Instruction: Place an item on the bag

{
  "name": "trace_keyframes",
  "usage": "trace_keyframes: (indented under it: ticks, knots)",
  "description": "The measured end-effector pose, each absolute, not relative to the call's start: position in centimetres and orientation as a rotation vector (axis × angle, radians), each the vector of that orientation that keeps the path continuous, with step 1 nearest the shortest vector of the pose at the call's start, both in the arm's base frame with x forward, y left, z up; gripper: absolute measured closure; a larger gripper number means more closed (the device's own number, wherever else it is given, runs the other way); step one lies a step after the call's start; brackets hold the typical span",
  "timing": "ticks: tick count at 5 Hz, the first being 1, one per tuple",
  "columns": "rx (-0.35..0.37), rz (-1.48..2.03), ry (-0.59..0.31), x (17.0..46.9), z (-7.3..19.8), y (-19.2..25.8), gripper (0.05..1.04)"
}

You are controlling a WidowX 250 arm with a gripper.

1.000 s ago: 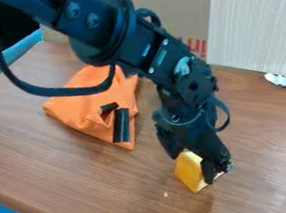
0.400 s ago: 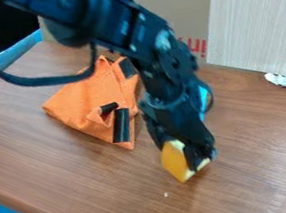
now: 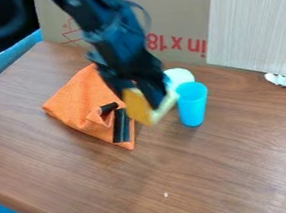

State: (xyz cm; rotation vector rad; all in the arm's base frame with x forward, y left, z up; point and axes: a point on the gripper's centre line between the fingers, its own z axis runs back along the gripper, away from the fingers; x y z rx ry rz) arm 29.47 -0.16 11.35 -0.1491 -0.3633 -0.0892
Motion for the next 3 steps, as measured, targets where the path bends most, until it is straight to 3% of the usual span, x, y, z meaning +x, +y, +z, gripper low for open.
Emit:
trace_keyframes:
  ticks: [1,3]
  knots:
    - [-0.132,-0.002,-0.378,30.1,12.3,2.8,0.332]
    - [0.09,0.183,-0.347,31.2,8.3,8.8,0.332]
